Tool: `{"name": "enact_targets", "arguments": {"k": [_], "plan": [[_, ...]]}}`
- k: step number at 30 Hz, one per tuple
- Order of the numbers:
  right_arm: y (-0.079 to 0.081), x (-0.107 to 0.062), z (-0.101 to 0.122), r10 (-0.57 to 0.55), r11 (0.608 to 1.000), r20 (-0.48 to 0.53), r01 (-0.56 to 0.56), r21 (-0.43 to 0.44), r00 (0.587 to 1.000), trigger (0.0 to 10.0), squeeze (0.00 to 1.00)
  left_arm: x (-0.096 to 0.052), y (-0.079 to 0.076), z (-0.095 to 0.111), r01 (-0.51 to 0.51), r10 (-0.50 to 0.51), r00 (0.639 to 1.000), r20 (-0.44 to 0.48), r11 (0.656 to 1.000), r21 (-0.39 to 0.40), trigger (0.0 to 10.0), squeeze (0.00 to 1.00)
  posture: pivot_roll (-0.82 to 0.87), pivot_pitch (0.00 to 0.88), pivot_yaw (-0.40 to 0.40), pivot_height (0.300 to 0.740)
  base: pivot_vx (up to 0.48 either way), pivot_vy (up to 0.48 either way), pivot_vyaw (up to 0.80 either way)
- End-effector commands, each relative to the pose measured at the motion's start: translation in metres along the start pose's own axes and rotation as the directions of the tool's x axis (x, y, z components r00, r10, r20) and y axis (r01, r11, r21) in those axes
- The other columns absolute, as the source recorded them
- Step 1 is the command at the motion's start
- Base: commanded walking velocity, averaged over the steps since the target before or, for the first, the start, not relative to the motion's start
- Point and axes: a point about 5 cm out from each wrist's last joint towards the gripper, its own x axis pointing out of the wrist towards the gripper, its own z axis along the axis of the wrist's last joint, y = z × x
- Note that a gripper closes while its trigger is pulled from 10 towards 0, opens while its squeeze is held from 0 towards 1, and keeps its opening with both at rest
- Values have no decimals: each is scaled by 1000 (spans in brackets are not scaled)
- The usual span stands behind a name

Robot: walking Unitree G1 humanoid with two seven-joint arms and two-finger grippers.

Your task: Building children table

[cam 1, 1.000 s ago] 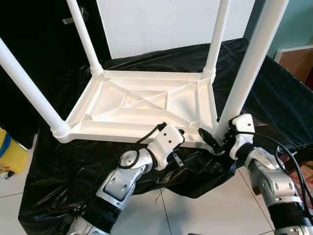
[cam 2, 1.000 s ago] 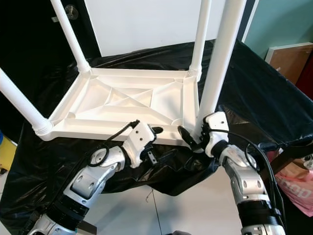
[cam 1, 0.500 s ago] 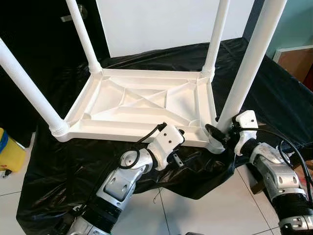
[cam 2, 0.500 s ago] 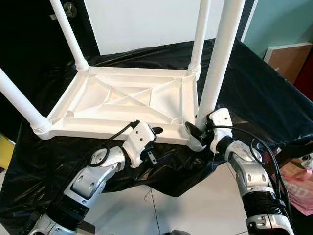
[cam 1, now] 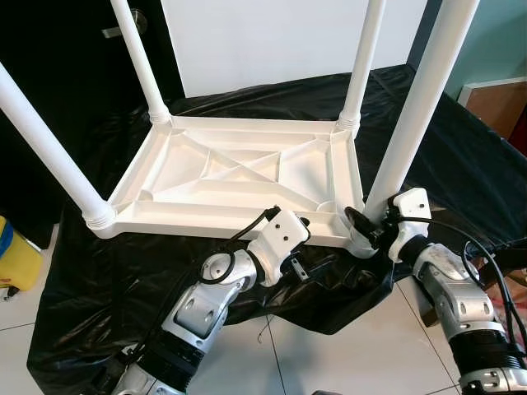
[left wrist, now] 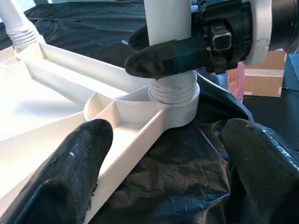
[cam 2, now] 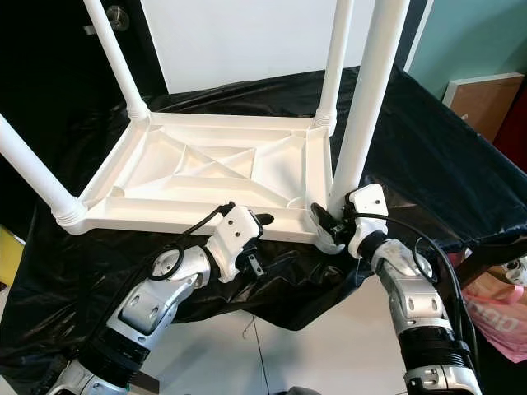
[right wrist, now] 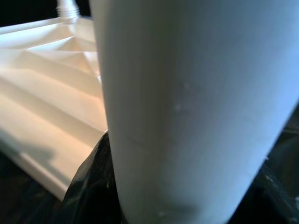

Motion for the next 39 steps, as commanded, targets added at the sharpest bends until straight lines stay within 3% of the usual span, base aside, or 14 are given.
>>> {"name": "enact_targets", "arguments": {"k": [1, 6, 8, 11, 13, 16, 18, 23, 36, 37, 39], "plan": [[7, -3, -21, -78, 997, -103, 80, 12, 992, 10000, 0, 0, 0, -3, 3, -3, 1000, -18, 1000, 13, 10000, 0, -192, 44, 3, 740, 0, 0, 0], [9, -3, -23, -148, 988, -113, 152, 27, 983, 10000, 0, -1, -1, -3, 7, -6, 1000, -20, 1000, 13, 10000, 0, -190, 44, 2, 740, 0, 0, 0], [9, -5, -28, -279, 956, -134, 288, 56, 951, 10000, 0, -1, -1, -3, 9, -9, 1000, -22, 1000, 12, 10000, 0, -187, 44, 2, 740, 0, 0, 0], [10, -5, -30, -328, 939, -144, 339, 59, 934, 10000, 0, -2, -2, -4, 11, -11, 1000, -23, 1000, 12, 10000, 0, -187, 44, 2, 740, 0, 0, 0], [16, -8, -33, -474, 870, -165, 489, 67, 865, 10000, 0, -3, -3, -4, 14, -14, 1000, -26, 1000, 10, 10000, 0, -180, 45, -1, 740, 0, 0, 0], [19, -9, -34, -523, 838, -176, 540, 72, 834, 10000, 0, -3, -3, -5, 14, -14, 1000, -27, 1000, 10, 10000, 0, -179, 44, -2, 740, 0, 0, 0], [32, -8, -33, -586, 789, -179, 607, 94, 790, 10000, 0, -4, -4, -5, 15, -15, 999, -29, 1000, 9, 10000, 0, -174, 43, -2, 740, 0, 0, 0], [41, -4, -28, -571, 799, -161, 590, 117, 805, 10000, 0, -4, -4, -5, 16, -15, 999, -29, 1000, 8, 10000, 0, -177, 42, 1, 740, 0, 0, 0], [44, -4, -22, -584, 790, -140, 600, 128, 799, 10000, 0, -4, -5, -4, 24, -23, 999, -31, 1000, 12, 10000, 0, -181, 43, 5, 740, 0, 0, 0], [43, -4, -20, -581, 795, -122, 593, 130, 805, 10000, 1000, -4, -5, -4, 24, -23, 999, -31, 1000, 12, 10000, 0, -178, 44, 4, 740, 0, 0, 0], [43, -4, -20, -581, 795, -122, 593, 130, 805, 10000, 1000, -4, -5, -4, 24, -23, 999, -31, 1000, 12, 10000, 0, -178, 44, 4, 740, 0, 0, 0]]}}
